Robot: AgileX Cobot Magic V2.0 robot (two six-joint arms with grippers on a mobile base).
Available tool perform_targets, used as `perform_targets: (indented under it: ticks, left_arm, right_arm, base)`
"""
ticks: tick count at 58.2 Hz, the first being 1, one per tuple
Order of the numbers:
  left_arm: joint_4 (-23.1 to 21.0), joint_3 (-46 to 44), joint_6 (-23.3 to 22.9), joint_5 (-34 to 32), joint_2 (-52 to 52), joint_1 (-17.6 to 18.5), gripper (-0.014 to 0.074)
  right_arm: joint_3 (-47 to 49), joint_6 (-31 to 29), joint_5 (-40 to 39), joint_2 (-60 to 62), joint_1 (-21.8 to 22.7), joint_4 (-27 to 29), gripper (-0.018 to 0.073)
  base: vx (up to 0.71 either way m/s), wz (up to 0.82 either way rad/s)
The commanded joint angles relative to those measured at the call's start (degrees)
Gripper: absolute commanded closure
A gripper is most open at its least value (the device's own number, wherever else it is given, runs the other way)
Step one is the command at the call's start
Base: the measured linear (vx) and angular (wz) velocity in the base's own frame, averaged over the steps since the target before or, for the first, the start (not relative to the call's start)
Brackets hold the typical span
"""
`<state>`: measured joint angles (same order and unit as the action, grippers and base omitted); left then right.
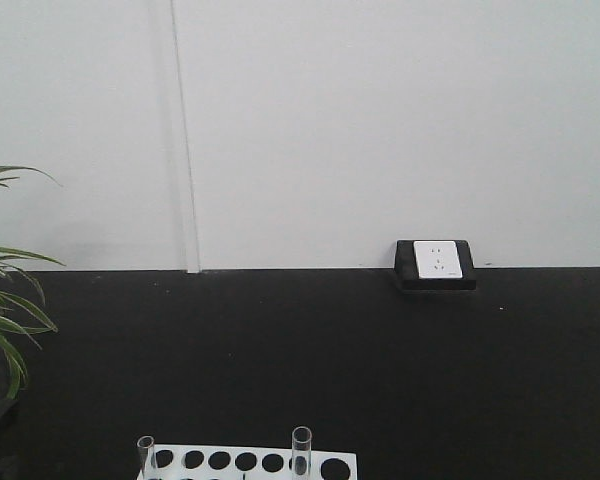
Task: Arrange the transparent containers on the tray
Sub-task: 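Lower the left gripper around the clear glass tube in the rack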
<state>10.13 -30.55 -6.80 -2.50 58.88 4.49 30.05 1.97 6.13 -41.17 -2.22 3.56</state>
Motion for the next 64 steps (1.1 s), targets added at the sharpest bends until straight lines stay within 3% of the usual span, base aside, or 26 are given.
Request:
perform_targets:
  ticks: [1,9,16,21,29,41,53,64]
  left_arm:
    - [-0.43,2.59,-6.14,-14.5,-0.32,1.67,0.0111]
    - [4.95,8.86,-11.17,-19.55,-0.04,5.98,0.0111]
    - [10.52,12.57,-11.62,-25.0,1.83,9.45,0.0111]
    - [12.21,13.28,-11.62,-28.17,4.43,10.89,0.0111]
    - [11.81,13.14,-11.57,-32.09,9.44,11.66,0.0111]
    - [11.52,13.14,-11.18,-44.39,18.05,11.66,0.011]
    - [2.5,13.13,-11.01,-51.44,24.21,11.66,0.011]
    - [4.01,13.07,-11.01,-54.41,25.98,11.66,0.011]
  right_arm:
    - [-0.03,-0.26,-10.21,-0.16,0.42,0.37,0.0214]
    - [-1.69,-0.26,-8.6,-0.16,0.42,0.53,0.0214]
    - [-1.7,-1.51,-7.09,-0.16,0.42,0.33,0.0214]
    - [-1.7,-3.96,-7.09,-0.16,0.42,0.33,0.0214]
    - [-1.7,-4.22,-7.09,-0.16,0.42,0.38,0.0214]
    - [-1.7,-4.1,-6.93,-0.16,0.42,0.51,0.0214]
    - [-1.7,-4.1,-6.57,-0.16,0.42,0.56,0.0214]
    - [-1.7,-4.1,-6.44,-0.16,0.42,0.6,0.0214]
  base:
    - [0.0,0.0]
    - [0.0,0.0]
    - [0.0,0.0]
    - [0.0,0.0]
    - [0.0,0.0]
    - [0.0,0.0]
    - [0.0,0.0]
    - [0.0,0.0]
